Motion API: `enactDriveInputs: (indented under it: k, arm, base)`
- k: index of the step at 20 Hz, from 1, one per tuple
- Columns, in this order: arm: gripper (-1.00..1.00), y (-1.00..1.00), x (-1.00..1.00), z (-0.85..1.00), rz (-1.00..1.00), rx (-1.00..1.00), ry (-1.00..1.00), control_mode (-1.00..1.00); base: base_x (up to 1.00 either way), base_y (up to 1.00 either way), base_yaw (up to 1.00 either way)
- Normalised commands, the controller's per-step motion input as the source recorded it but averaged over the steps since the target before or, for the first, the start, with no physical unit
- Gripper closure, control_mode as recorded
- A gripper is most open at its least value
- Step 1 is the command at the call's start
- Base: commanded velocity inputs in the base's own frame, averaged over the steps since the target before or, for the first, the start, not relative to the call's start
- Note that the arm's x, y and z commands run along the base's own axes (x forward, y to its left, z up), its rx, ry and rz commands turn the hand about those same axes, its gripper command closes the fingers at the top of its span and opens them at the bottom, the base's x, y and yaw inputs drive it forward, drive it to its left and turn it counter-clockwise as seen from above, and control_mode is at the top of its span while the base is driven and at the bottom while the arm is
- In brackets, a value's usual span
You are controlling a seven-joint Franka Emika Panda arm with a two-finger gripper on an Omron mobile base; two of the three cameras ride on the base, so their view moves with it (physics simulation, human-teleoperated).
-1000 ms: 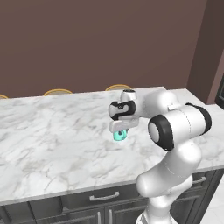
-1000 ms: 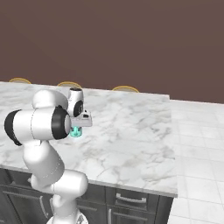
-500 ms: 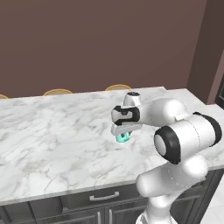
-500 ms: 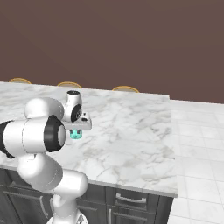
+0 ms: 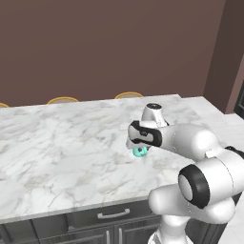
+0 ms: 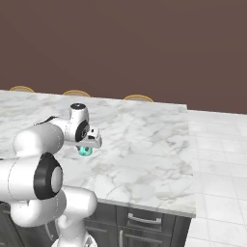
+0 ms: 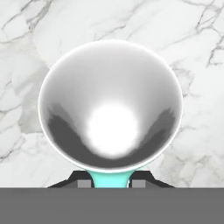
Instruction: Pick the mug and mug and place them in the sink. Then turn on the water.
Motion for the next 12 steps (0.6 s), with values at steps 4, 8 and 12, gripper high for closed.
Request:
enactDriveInputs:
  k: [4,8,12]
  arm:
    - [1.0,-0.07,-0.01,0.41,-0.05,0.0,-0.01,-1.0]
    - [1.0,0.0,0.0,0.55,-0.03,0.0,0.0,-1.0]
    - [1.0,0.0,-0.01,0.49,-0.02,0.0,0.0,-1.0]
  base:
    - [0.0,0.0,0.0]
    - [0.0,0.0,0.0]
    - [0.0,0.0,0.0]
